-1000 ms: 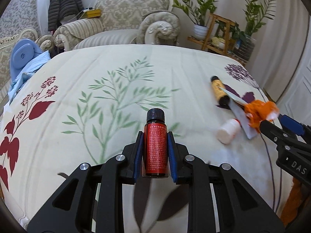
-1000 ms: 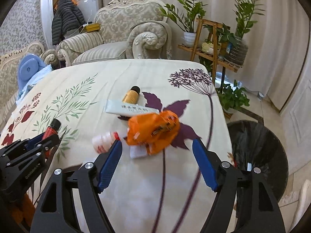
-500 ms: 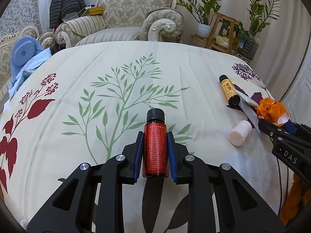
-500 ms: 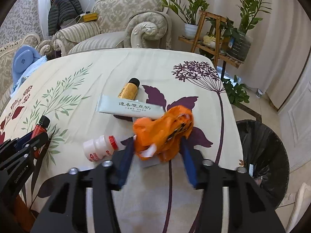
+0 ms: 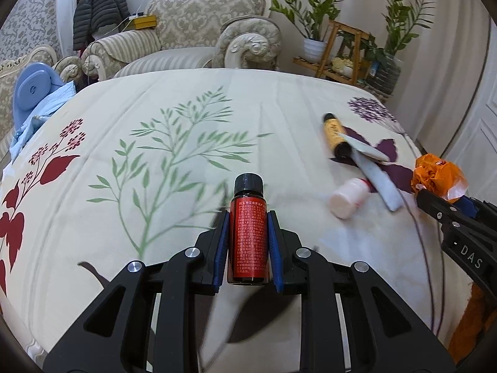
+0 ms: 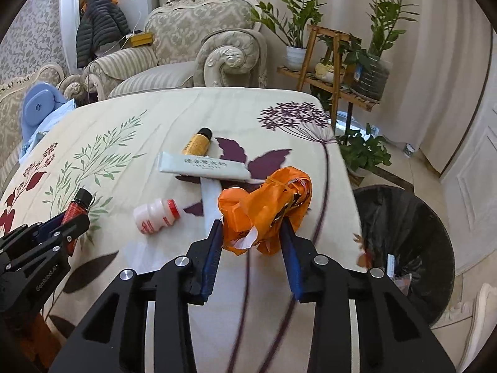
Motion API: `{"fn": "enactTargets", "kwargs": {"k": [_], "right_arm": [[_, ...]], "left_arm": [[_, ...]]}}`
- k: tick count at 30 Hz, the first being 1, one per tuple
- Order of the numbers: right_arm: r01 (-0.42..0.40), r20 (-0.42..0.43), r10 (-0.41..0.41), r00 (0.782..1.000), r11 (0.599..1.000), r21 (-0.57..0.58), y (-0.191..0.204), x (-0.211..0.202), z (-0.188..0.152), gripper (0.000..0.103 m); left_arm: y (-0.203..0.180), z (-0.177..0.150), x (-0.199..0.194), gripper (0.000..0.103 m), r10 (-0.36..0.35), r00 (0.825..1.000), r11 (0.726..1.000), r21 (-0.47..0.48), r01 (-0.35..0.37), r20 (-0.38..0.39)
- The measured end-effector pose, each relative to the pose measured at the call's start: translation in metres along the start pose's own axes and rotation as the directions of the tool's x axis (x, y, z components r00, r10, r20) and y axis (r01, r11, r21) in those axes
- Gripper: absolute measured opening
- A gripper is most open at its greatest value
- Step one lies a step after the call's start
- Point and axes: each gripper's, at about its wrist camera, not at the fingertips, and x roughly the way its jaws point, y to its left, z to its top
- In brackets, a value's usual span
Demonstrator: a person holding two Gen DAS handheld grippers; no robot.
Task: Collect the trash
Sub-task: 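Carry the bottle and orange bag over the bin and open both grippers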
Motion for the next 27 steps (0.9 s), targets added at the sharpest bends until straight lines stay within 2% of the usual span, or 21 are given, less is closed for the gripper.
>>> {"fn": "enactTargets", "kwargs": {"k": [15,27], "right_arm": [[0.086,0.026,-0.09,0.996,0.99,0.111,-0.075,-0.034,-0.036,0.038],[0.165,0.024,-0.174,0.984,0.962,0.218,-0.145,-0.042,-0.053,0.038]], "left_arm": [[-0.084,-0.016,-0.021,0.023,-0.115,0.993,0.988,0.111,0.112,0.019],[-0.175,-0.019,-0.017,0.023,-0.211,0.977,0.953,0.222,0.207,-0.003]]}}
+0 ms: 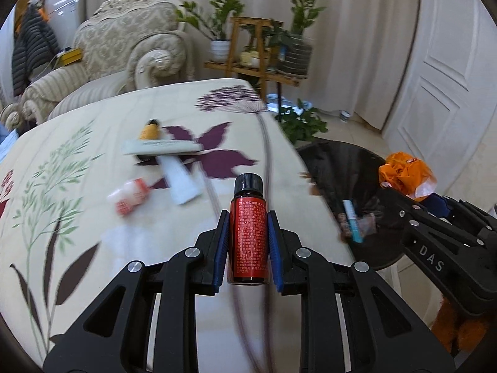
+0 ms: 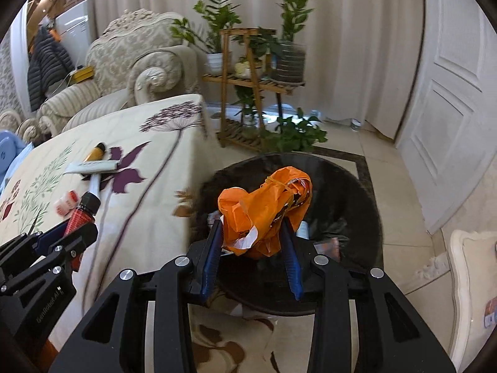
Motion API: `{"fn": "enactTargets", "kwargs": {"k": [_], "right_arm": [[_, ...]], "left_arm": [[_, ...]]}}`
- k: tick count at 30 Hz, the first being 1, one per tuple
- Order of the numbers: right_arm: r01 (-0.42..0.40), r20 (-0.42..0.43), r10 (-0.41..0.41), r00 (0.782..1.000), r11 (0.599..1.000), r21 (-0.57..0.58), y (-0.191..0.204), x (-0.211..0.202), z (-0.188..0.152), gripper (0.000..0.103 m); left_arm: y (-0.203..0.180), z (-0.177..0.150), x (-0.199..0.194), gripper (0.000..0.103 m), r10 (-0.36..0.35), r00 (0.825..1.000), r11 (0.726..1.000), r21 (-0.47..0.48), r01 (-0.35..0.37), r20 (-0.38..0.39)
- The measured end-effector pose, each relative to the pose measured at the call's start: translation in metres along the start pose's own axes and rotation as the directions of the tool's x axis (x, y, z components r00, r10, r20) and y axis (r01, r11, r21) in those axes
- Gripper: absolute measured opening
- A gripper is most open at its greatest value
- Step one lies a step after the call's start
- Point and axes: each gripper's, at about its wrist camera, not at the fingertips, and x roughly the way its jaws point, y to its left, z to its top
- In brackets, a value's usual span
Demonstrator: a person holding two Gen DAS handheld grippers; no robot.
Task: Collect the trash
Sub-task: 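Carry the bottle and orange bag over the bin and open both grippers, then move both open grippers back over the table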
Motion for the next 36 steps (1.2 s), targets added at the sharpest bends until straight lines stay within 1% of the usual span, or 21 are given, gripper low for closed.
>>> {"fn": "enactTargets", "kwargs": {"k": [6,12,24,25,26,28,29,30,36], "right_arm": [[0.028,0.003,-0.028,1.0,0.999,0.04,-0.029,0.007,0.005,0.038],[0.048,-0.002,-0.048,0.999,0.997,0.064,-0.049,0.015,0.008,0.038],[0.068,-0.012,-0.067,0.998,0.994,0.091,-0.072,0.032,0.014,0.038],[0.07,-0.011,-0.069,0.998,0.993,0.092,-0.072,0.034,0.014,0.04],[0.073,-0.01,-0.072,0.997,0.993,0.094,-0.073,0.035,0.015,0.045],[0.077,-0.007,-0.077,0.997,0.992,0.099,-0.075,0.035,0.015,0.052],[0.079,-0.006,-0.078,0.997,0.992,0.101,-0.075,0.035,0.015,0.053],[0.08,-0.007,-0.08,0.997,0.992,0.102,-0.076,0.036,0.015,0.053],[0.084,-0.01,-0.083,0.996,0.99,0.111,-0.077,0.036,0.015,0.053]], "left_arm": [[-0.034,0.01,0.015,0.023,-0.021,1.0,0.999,0.04,0.021,-0.006],[-0.06,0.02,0.03,0.023,-0.026,1.0,0.998,0.065,0.027,-0.017],[-0.085,0.035,0.055,0.023,-0.022,0.999,0.996,0.089,0.025,-0.032],[-0.088,0.035,0.057,0.023,-0.022,0.999,0.995,0.094,0.025,-0.036],[-0.089,0.036,0.059,0.024,-0.022,0.999,0.995,0.098,0.026,-0.039],[-0.091,0.036,0.062,0.026,-0.019,0.999,0.994,0.105,0.023,-0.044],[-0.091,0.036,0.063,0.034,-0.018,0.999,0.994,0.104,0.022,-0.046],[-0.089,0.036,0.063,0.046,-0.017,0.999,0.995,0.102,0.021,-0.046],[-0.086,0.036,0.061,0.051,-0.021,0.999,0.996,0.09,0.024,-0.04]]}}
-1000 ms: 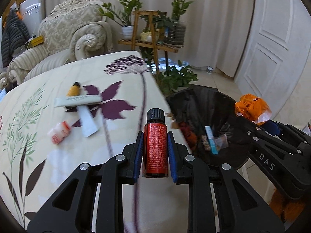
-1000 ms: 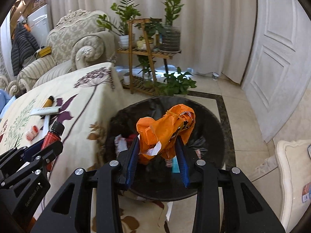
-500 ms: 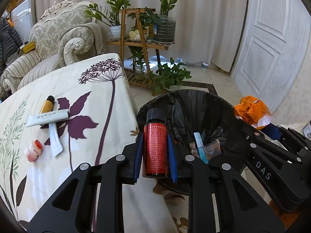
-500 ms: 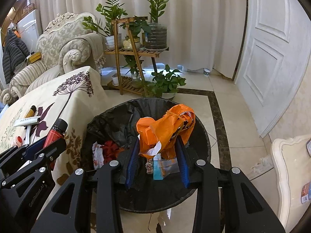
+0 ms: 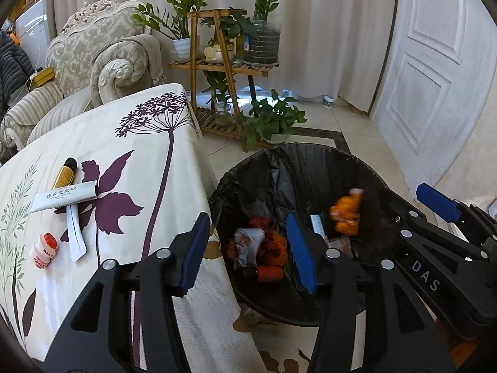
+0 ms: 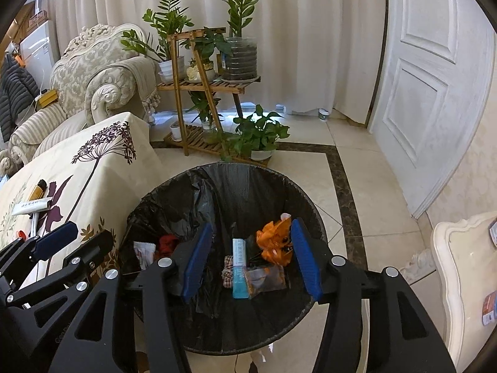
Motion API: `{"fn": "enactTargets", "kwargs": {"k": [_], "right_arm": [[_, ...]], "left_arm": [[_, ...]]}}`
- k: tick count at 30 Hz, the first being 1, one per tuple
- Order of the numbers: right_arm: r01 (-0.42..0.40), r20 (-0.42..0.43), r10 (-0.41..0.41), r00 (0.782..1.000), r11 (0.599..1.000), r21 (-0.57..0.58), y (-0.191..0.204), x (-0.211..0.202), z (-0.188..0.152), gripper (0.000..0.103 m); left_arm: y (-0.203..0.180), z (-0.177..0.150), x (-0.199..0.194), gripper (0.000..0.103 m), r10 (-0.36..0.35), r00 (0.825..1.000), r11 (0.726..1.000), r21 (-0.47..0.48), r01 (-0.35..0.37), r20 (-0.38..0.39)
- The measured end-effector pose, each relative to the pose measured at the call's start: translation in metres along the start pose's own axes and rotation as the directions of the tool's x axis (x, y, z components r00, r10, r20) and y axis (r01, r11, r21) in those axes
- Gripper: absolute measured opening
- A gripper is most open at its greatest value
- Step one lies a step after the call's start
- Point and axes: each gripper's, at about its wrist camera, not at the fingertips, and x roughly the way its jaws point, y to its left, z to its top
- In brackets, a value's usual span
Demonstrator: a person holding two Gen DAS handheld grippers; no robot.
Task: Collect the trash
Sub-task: 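Move both open grippers back over the table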
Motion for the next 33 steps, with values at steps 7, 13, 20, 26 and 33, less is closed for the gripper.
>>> {"fn": "enactTargets", "kwargs": {"k": [7,13,20,26,33], "right_arm": [[0.005,-0.013,-0.005,1.0,1.0,-0.004,0.004,0.002,-0.004,0.054],[0.0,-0.015,0.0,1.0,1.0,-0.008,0.011,0.0,-0.005,0.055],[-0.017,-0.006,0.017,1.0,1.0,-0.019,0.023,-0.007,-0.003,0.057],[-0.05,0.004,0.05,0.999,0.998,-0.041,0.043,-0.013,-0.001,0.057],[-0.096,-0.005,0.096,0.995,0.992,-0.079,0.074,-0.015,-0.005,0.057]], "left_arm": [[0.003,0.001,-0.002,0.059,-0.005,1.0,1.0,-0.015,0.005,0.003],[0.01,-0.002,-0.005,0.06,-0.002,1.0,1.0,-0.024,0.002,0.002],[0.023,-0.003,-0.014,0.06,0.017,1.0,0.999,-0.038,-0.016,0.016],[0.042,-0.006,-0.023,0.061,0.043,0.999,0.997,-0.059,-0.041,0.025],[0.074,-0.017,-0.032,0.061,0.087,0.996,0.992,-0.089,-0.085,0.013]]}}
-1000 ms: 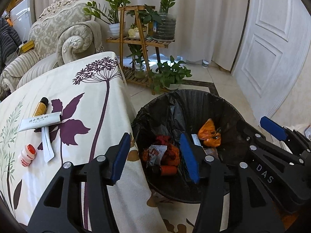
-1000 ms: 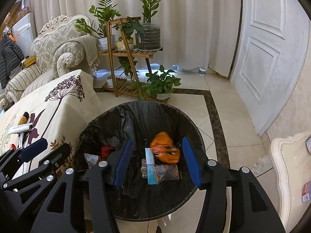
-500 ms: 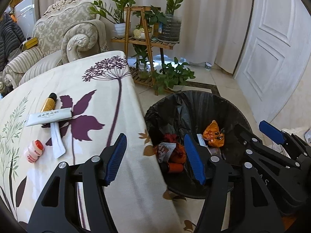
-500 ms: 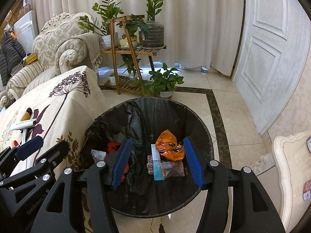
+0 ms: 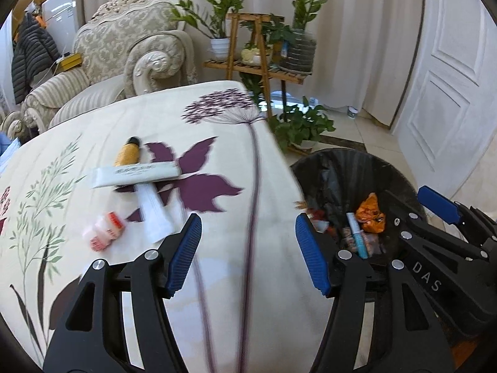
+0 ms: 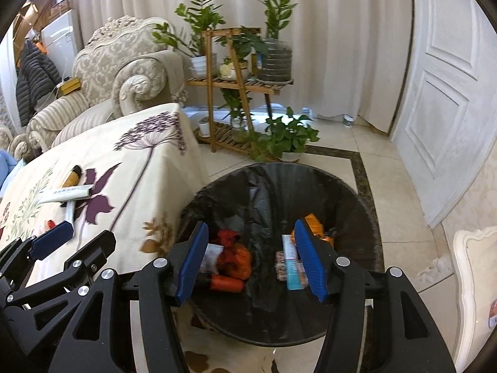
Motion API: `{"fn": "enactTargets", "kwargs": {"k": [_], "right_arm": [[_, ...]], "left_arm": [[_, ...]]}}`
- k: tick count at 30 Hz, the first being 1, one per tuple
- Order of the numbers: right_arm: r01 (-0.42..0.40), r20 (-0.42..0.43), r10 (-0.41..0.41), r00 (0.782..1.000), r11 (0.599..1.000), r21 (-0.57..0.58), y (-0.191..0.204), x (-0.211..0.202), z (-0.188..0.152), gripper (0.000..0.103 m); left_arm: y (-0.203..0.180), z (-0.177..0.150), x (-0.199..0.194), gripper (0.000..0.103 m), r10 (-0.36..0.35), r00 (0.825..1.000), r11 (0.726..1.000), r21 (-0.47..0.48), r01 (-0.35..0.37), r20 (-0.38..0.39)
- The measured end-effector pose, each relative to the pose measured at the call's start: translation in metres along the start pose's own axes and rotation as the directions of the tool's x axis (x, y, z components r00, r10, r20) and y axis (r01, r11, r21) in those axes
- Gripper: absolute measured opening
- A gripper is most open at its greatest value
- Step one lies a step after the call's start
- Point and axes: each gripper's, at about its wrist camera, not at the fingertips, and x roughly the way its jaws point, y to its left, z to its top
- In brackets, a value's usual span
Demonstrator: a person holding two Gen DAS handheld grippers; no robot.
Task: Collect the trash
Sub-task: 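Move both open grippers back over the table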
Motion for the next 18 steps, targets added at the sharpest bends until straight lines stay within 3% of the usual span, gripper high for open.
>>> {"fn": "enactTargets", "kwargs": {"k": [14,18], "right_arm": [[-0.098,-0.018,0.097,0.995,0.991,-0.093,0.073,0.003,0.003,0.057],[-0.118,-0.025,0.116,0.993,0.986,-0.114,0.088,0.004,0.004,0.057]], "left_arm": [[0.087,-0.011,-0.004,0.061,0.121,0.992,0.988,-0.089,-0.123,-0.024],[0.102,-0.01,0.001,0.061,0.123,0.992,0.988,-0.094,-0.126,-0.039]]}}
